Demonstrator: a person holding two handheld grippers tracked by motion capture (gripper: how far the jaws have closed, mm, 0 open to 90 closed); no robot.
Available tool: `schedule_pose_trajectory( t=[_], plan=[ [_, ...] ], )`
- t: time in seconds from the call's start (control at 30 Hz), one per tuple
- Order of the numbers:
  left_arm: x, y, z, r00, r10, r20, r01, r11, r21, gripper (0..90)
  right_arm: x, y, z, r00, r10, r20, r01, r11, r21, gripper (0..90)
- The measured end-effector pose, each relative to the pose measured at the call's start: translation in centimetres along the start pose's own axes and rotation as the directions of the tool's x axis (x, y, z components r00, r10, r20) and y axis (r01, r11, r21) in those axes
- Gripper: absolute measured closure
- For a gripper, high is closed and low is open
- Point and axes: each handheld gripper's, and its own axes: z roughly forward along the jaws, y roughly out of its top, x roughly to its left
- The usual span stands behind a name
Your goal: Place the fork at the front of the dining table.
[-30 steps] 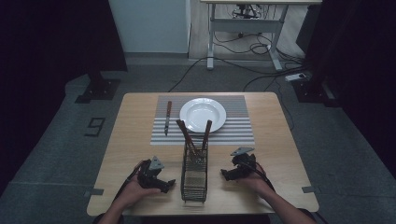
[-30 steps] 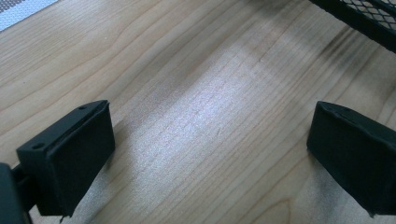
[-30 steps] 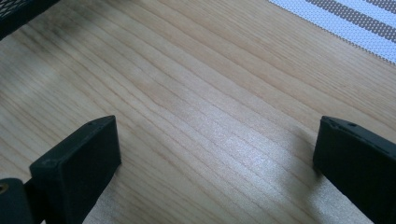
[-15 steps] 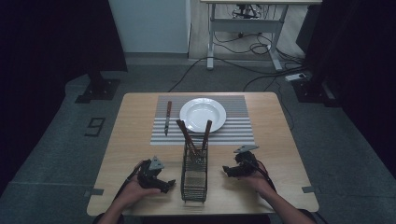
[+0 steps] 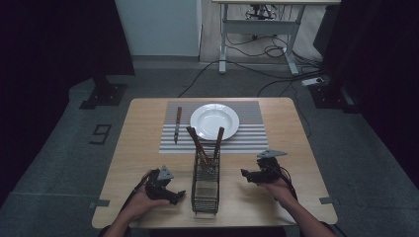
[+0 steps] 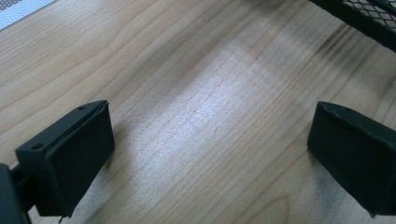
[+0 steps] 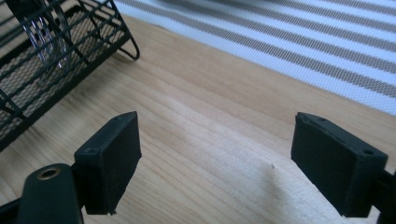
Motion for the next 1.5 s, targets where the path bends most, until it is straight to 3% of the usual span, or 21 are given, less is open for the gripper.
schedule_pose_trajectory(
  t=[0.33,0.6,1.07,1.5],
  plan=[
    [0.0,0.0,0.0,1.0,0.0,0.001,0.0,1.0,0.0,0.5,0.0,0.5,-0.5,0.9999,-0.006,-0.012,0.005,0.999,-0.033,17.9],
    [0.0,0.0,0.0,1.0,0.0,0.0,0.0,1.0,0.0,0.5,0.5,1.2,-2.0,0.9991,-0.01,-0.04,0.007,0.995,-0.097,18.3],
    [-0.1,-0.1,-0.1,1.0,-0.005,-0.004,0.005,1.0,0.0,0.5,2.1,4.5,-4.8,0.9915,-0.085,-0.098,0.064,0.978,-0.201,19.0],
    [-0.2,-0.1,-0.1,1.0,-0.004,-0.003,0.004,1.0,0.001,0.5,3.2,6.3,-4.4,0.9863,-0.101,-0.131,0.071,0.974,-0.215,20.5]
  ],
)
